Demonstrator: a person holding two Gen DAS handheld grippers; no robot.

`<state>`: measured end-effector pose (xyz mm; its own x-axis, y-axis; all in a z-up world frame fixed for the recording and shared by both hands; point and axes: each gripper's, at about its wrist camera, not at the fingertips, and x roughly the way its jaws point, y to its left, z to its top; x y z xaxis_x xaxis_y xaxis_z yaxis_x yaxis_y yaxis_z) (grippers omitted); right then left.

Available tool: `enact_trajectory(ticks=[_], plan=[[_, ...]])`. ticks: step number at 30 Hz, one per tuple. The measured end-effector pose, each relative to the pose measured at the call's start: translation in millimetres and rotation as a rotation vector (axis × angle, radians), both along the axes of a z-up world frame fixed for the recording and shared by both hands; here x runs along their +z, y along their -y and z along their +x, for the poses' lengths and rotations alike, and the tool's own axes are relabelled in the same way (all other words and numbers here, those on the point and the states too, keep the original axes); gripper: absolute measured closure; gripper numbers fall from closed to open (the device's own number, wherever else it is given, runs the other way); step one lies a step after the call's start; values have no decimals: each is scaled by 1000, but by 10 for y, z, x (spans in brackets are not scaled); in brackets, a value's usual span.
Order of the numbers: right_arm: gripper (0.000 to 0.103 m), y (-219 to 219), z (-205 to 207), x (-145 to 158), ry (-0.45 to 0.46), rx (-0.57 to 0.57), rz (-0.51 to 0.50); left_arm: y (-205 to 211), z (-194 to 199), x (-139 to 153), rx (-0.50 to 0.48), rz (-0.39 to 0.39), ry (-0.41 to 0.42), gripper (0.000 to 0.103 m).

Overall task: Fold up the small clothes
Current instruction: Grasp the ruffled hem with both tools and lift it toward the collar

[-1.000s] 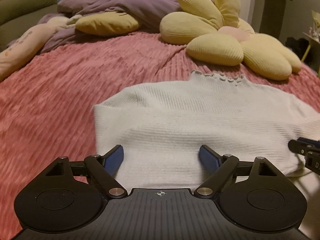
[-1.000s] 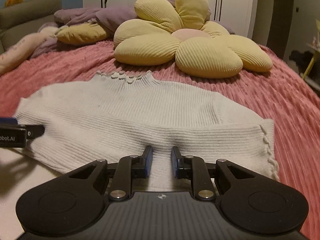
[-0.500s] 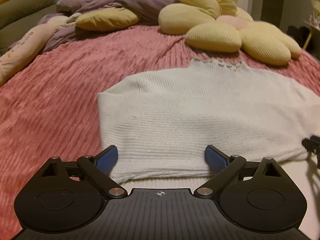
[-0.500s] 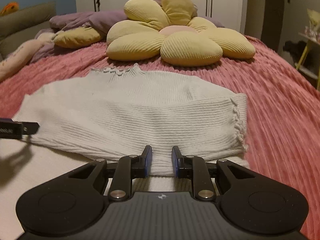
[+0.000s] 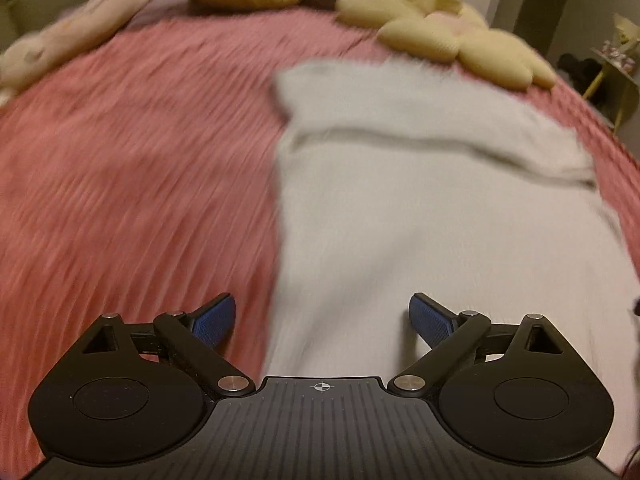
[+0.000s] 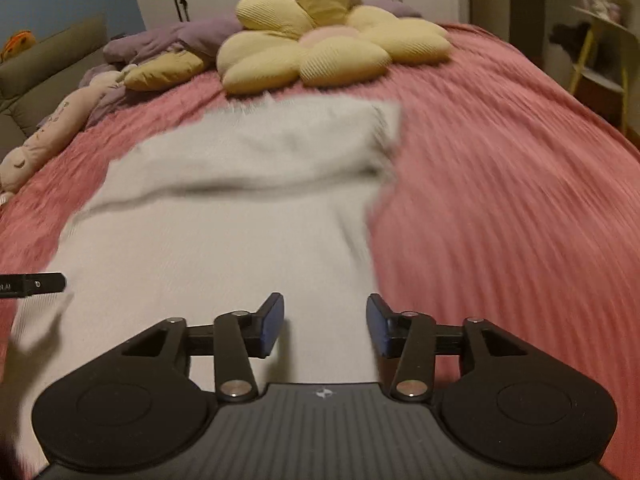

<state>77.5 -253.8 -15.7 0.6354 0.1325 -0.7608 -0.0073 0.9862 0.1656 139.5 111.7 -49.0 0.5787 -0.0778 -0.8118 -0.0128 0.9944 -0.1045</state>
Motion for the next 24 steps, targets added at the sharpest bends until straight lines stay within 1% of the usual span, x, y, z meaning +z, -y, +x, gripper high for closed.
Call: enact_trajectory(ticks=[3,5,7,8,9,10,11,12,14,15,16,17,18,19,22,24], plan=[[53,177,-459,6,-36,-26,60,-184,-348,-20,9,-66,-45,6],[53,245,-658,29,-52,-24,88,-259,-489,-17,11,-89,-63,7],[53,303,-786,31,-72,-27,138,-325,-646,-8,6,-133,-75,19],[53,327,-836,22,-84,-25,172,-340,-707,-11,6,-144,-78,25],[53,345,-881,13,-91,-29,197,-353,-761,4,6,-148,-78,29],[54,356,-910,1,-98,-30,219,-374,-803,12,0,-166,-83,35],[56,360,-928,-16,-108,-27,241,-398,-828,20,1,-192,-91,42],[57,376,-941,-43,-126,-31,262,-431,-849,27,5,-219,-103,46],[64,397,-953,-86,-152,-49,280,-444,-858,24,-1,-240,-121,58],[67,403,-962,-97,-155,-53,285,-448,-860,18,-11,-246,-130,61],[69,415,-978,-107,-155,-58,292,-438,-840,-2,-23,-254,-146,66],[75,430,-988,-128,-162,-61,307,-439,-832,-30,-29,-258,-159,71],[80,436,-1002,-150,-173,-65,320,-446,-841,-45,-26,-256,-163,73],[82,445,-1021,-165,-182,-70,332,-452,-845,-50,-25,-258,-162,75],[83,478,-1067,-195,-198,-84,377,-511,-863,-52,-24,-289,-176,74],[83,494,-1083,-221,-206,-90,392,-541,-890,-57,-32,-315,-189,62]])
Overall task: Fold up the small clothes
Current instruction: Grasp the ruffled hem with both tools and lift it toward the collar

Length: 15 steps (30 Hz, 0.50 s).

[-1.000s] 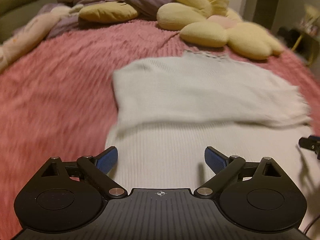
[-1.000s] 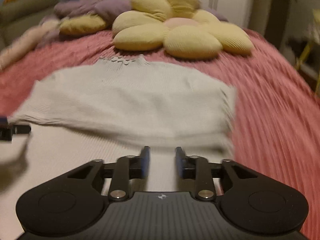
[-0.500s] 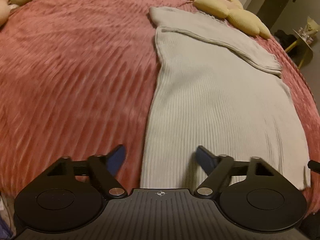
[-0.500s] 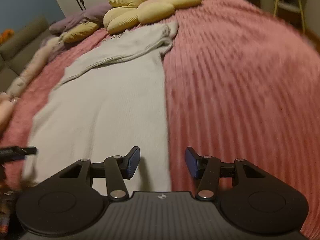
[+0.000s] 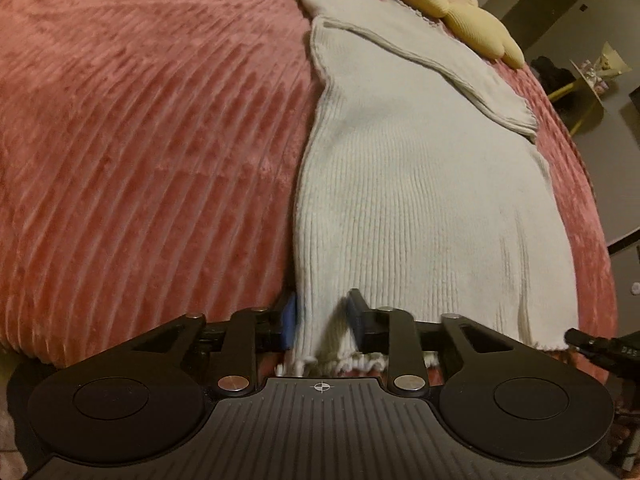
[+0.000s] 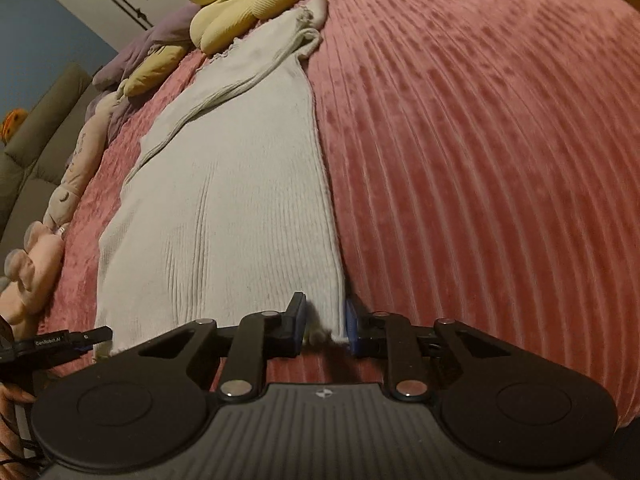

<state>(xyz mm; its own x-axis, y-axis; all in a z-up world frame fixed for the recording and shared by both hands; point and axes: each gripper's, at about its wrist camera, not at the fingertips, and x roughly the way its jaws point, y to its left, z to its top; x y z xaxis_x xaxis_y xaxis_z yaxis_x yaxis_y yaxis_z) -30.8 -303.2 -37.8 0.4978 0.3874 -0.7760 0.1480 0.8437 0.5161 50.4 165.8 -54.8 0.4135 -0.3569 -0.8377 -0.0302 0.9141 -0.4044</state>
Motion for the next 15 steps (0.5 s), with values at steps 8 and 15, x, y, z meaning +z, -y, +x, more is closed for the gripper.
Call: enact_trajectory(ticks=[8,15], plan=[[82,42,9,-29,-17,-16,57,86,-4,-7,-74,7,-8,78],[88,99,14,-50,-32,-18,107,42,1,20,-92,-8,-27,91]])
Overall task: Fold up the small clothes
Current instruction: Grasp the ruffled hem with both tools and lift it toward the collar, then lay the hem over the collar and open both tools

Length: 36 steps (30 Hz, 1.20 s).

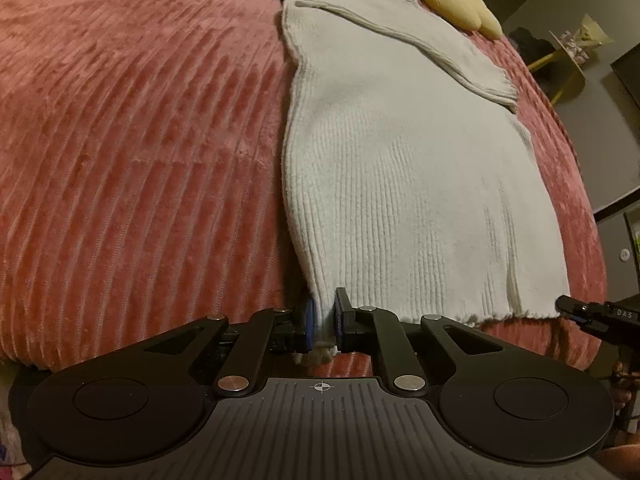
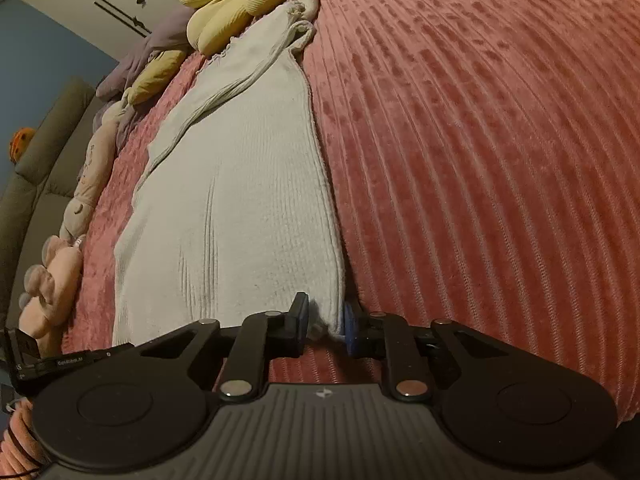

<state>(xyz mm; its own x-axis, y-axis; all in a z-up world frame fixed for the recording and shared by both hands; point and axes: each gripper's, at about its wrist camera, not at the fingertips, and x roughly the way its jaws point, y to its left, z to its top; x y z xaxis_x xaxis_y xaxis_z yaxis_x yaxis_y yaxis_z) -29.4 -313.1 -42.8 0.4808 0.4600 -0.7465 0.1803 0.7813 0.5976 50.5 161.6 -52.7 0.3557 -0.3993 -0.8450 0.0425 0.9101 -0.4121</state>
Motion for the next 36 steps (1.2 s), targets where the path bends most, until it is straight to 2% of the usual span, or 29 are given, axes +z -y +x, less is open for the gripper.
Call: enact_trajectory(ticks=[6,11,15,19,22,25,29,32,36], plan=[[89,48,-10,-10,2,-20,73,-74,0,34,38,-82,-9,92],[88,3,18,-50,-18,1,34,-95,-7,-13,36,-74,-28,91],[87,-8,29,-53,-18,11,30,-62,0,-58,25,-83,-45,84],[85,-2,65,-70,-24,16,34,-13,14,-88,3,-98,-55,84],[85,-14,90,-62,-16,31,24,73,27,-76,-37,-67,-49,89],[90,-42,116,-9,2,56,16,68,51,-19,-50,-83,-45,90],[94,1,215,113,44,44,87,50,145,177,-34,-144,13,91],[94,36,397,242,89,23,120,2,329,367,16,-212,77,91],[94,38,800,434,156,-2,102,-9,710,613,68,-216,183,91]])
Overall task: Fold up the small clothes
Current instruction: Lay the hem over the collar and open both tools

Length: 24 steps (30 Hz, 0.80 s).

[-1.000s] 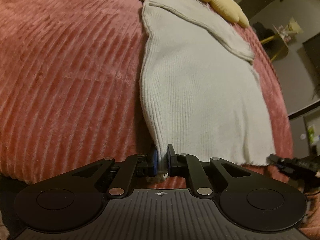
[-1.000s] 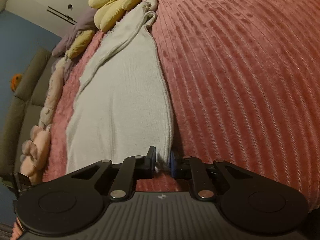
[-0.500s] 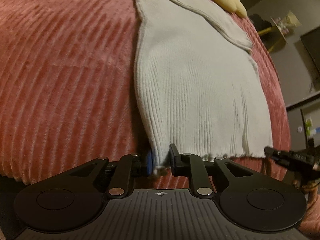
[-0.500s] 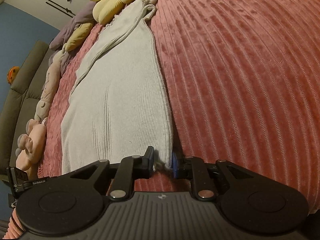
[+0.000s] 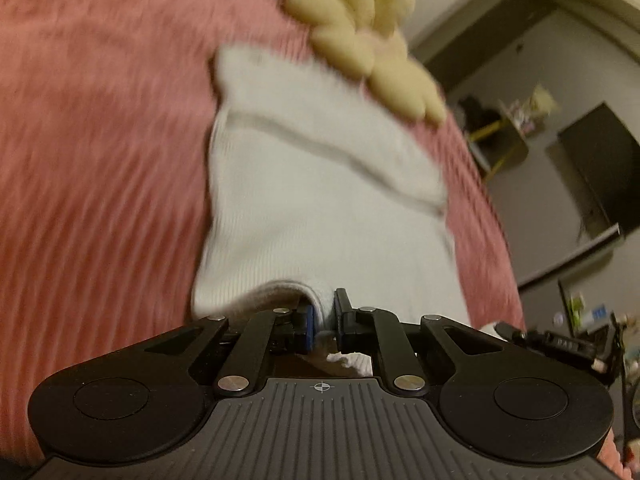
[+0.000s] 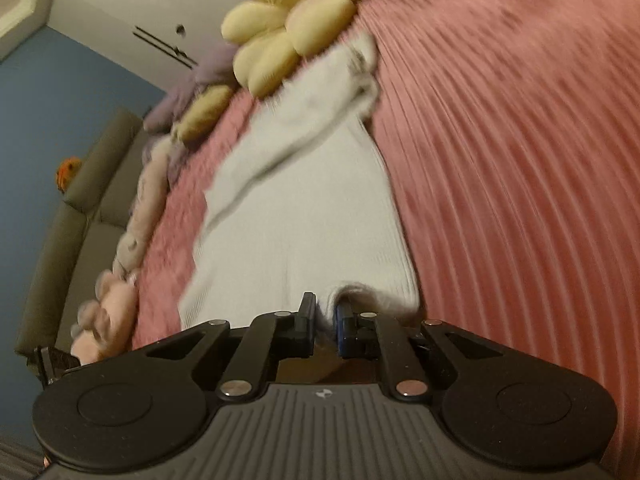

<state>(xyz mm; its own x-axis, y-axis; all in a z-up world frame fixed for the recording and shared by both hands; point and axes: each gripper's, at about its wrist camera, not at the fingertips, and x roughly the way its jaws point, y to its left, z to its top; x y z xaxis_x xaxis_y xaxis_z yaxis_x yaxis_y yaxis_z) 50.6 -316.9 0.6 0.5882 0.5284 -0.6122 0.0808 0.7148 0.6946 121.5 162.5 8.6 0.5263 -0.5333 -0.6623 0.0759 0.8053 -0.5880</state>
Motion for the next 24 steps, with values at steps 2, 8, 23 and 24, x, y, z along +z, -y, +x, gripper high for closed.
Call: enact_trajectory(ticks=[2,8,23,24], plan=[[94,-34,248,105,53,-14,-43,-3,202,80,37,15,46,91],[94,-187,937,226,141,-69,-204,41,797,142,148,136,148,90],[53,-229,1288,-127,137,16,-416,-8,906,-272,84,267,147,37],[53,-259,1321,-139,142,25,-421,-10,936,-302,87,266,134,37]])
